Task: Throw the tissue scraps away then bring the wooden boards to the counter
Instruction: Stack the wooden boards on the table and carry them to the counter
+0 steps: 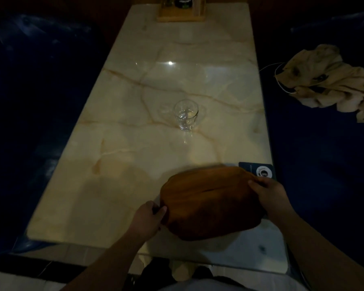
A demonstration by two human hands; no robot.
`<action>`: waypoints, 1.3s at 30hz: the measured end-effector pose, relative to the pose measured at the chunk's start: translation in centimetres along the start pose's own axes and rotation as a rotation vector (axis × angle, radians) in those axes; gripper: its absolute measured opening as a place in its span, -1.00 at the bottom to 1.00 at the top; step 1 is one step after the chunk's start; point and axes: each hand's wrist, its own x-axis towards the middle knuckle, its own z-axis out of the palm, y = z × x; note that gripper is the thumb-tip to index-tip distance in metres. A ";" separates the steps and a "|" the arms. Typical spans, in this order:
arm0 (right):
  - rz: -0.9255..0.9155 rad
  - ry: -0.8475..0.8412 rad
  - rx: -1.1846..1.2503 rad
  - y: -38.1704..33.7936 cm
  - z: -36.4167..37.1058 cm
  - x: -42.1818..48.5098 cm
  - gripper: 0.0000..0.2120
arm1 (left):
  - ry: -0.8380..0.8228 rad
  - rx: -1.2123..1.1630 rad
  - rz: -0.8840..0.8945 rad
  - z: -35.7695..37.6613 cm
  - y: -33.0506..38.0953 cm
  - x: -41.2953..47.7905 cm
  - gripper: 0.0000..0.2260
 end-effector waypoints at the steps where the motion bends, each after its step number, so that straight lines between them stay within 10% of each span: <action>1: -0.012 0.002 -0.013 0.1 -0.2 0.1 -0.74 | -0.003 -0.002 -0.007 0.3 0.1 0.1 -0.68; 39: -0.132 0.011 -0.271 1.5 -2.2 0.1 -0.66 | -0.017 0.017 -0.053 1.0 0.8 0.0 -0.84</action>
